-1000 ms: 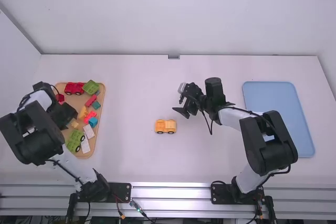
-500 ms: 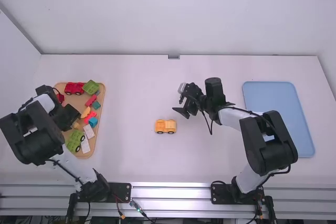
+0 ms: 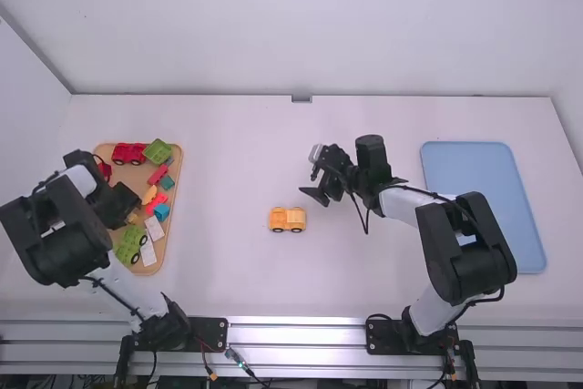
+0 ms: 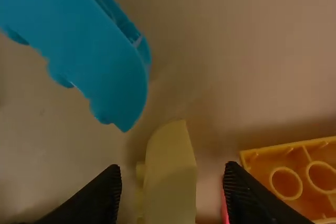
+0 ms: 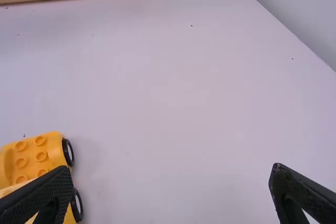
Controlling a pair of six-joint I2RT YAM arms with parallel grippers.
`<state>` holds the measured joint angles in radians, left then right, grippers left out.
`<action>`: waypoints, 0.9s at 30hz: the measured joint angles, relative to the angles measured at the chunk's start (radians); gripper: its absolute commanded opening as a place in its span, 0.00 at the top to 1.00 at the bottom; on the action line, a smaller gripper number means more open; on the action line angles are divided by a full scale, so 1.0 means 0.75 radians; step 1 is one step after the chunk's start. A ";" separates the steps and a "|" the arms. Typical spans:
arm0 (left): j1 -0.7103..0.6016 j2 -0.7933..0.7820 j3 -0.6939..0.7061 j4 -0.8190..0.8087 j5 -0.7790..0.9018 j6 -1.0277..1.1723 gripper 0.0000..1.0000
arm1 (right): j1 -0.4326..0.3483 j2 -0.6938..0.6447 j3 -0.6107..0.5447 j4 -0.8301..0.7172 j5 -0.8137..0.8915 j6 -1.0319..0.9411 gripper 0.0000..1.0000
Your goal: Assemble lego blocks to make yellow taxi
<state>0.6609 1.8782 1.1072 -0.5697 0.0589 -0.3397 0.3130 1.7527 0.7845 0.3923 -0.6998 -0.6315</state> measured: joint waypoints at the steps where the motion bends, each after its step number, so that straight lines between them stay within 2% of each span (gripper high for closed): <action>1: 0.001 0.000 -0.009 0.010 0.000 0.000 0.46 | 0.000 0.000 0.000 -0.003 0.001 0.001 0.01; 5: 0.001 0.000 -0.034 0.019 0.000 0.000 0.47 | 0.000 0.000 0.000 -0.003 0.000 0.001 0.01; 12: 0.001 0.000 -0.034 0.020 0.000 0.000 0.62 | 0.000 0.000 0.000 -0.004 -0.001 0.002 0.01; 23: 0.001 0.000 -0.034 0.030 0.000 0.000 0.77 | -0.001 0.000 0.000 -0.003 0.000 0.001 0.01; 27: 0.000 0.000 -0.034 0.030 0.000 0.000 0.78 | 0.000 0.000 0.000 -0.003 0.000 0.000 0.01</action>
<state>0.6609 1.8782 1.0817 -0.5472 0.0589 -0.3397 0.3130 1.7527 0.7845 0.3901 -0.6998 -0.6315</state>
